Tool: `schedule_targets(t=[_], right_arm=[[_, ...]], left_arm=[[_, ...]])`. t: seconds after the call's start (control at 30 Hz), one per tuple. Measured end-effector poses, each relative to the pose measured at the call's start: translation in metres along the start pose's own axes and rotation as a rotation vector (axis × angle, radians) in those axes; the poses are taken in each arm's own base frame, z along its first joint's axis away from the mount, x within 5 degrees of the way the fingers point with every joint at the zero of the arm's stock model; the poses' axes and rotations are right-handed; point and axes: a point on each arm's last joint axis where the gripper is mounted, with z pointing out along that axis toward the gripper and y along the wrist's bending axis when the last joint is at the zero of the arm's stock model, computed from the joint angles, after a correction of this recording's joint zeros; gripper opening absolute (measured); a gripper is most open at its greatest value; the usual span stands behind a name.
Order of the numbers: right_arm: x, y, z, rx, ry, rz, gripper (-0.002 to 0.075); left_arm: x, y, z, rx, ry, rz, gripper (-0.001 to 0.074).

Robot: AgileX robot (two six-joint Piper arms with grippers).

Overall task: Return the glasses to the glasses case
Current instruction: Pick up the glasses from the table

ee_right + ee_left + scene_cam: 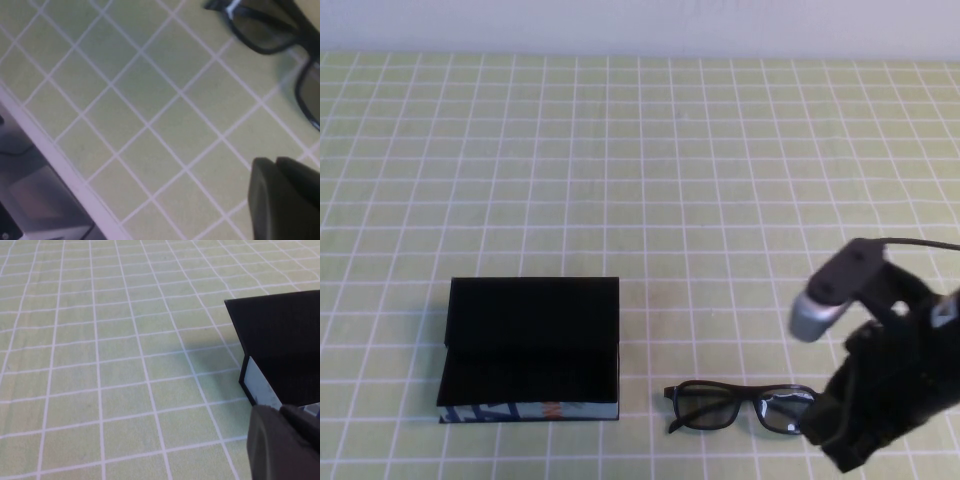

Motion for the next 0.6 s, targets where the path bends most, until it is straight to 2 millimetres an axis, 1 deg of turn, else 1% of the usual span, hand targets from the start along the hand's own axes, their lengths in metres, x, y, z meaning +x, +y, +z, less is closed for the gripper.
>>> schedule_targets(t=[0.07,0.13,0.2,0.3,0.43,0.5,0.6], right_arm=[[-0.018,0.010,0.012,-0.014,0.044,-0.116,-0.0011],[-0.034,0.018,0.023,-0.039,0.085,-0.178,-0.0011],[-0.045,0.019,0.036,-0.072,0.153,-0.220,-0.0011],[-0.059,0.015,0.049,-0.096,0.240,-0.317,-0.0011],[-0.073,0.001,0.063,-0.059,0.304,-0.468,-0.0001],[-0.076,-0.005,0.068,-0.037,0.328,-0.549,0.0029],[-0.080,-0.011,0.073,-0.012,0.345,-0.631,0.0125]], left_arm=[[0.000,0.000,0.000,0.000,0.000,0.000,-0.0004],[0.000,0.000,0.000,0.000,0.000,0.000,-0.0004],[0.000,0.000,0.000,0.000,0.000,0.000,-0.0004],[0.000,0.000,0.000,0.000,0.000,0.000,-0.0004],[0.000,0.000,0.000,0.000,0.000,0.000,-0.0004],[0.000,0.000,0.000,0.000,0.000,0.000,-0.0004],[0.000,0.000,0.000,0.000,0.000,0.000,-0.0004]])
